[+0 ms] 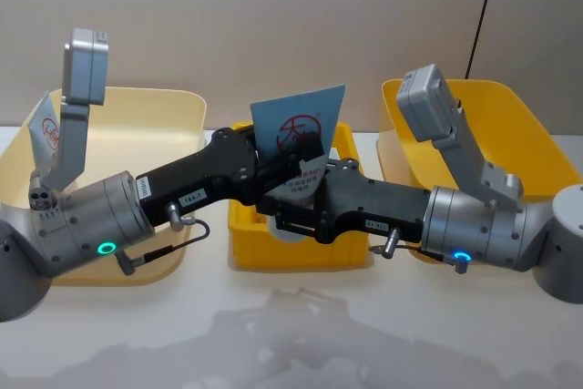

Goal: Bimanual collaborative sorting of washing and personal care products

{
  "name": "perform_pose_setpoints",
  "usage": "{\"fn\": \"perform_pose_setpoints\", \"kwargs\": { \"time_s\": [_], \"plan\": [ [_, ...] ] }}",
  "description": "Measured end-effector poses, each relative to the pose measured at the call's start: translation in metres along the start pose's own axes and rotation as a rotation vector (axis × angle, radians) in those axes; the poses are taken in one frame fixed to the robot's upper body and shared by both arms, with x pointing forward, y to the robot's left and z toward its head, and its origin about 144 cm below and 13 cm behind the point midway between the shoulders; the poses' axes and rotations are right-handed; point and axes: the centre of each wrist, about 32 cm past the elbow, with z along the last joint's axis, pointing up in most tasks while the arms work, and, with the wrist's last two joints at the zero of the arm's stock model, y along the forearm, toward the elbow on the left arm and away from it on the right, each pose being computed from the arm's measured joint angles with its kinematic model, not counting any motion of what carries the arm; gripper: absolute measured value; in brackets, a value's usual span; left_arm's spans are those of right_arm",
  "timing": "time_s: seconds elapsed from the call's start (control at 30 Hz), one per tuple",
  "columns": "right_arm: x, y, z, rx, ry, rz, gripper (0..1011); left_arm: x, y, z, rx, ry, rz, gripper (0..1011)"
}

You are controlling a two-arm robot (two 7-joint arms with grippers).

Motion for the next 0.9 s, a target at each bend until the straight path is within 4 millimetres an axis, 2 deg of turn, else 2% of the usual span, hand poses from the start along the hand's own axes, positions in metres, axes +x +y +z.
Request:
{"fn": "perform_pose_setpoints", "kwargs": {
  "time_s": [0.13,0.2,0.23,0.33,0.37,0.6,0.67,0.7,0.9],
  "plan": [
    [0.0,0.0003,0.0001,0.0,0.0,0.0,572,0.0,-0.0001,0.0,0.0,0.0,-0.001,511],
    [0.0,0.0003,0.0001,0.0,0.0,0.0,561,0.0,0.0,0.0,0.0,0.0,0.0,547],
    [0.0,0.0004,0.0001,0.0,0.0,0.0,555,0.0,0.0,0.0,0.0,0.0,0.0,610],
    [0.0,0.0005,0.0001,0.0,0.0,0.001,536,0.0,0.0,0.0,0.001,0.0,0.0,666],
    [0.0001,0.0005,0.0001,0.0,0.0,0.001,532,0.0,0.0001,0.0,0.001,0.0,0.0,725],
    [0.0001,0.0006,0.0,0.0,0.0,0.001,499,0.0001,0.0003,0.0001,0.001,0.0,0.001,947],
    [0.0001,0.0005,-0.0001,0.001,0.0,0.001,491,0.0001,0.0004,0.0002,0.001,-0.001,0.002,960],
    [-0.0002,0.0003,-0.0004,0.001,0.001,0.001,482,0.0002,0.0005,0.0002,0.001,-0.001,0.002,1002],
    [-0.0027,-0.0033,-0.0027,0.013,0.012,-0.008,459,0.0002,0.0006,0.0003,0.001,-0.001,0.002,1003]
  ]
}}
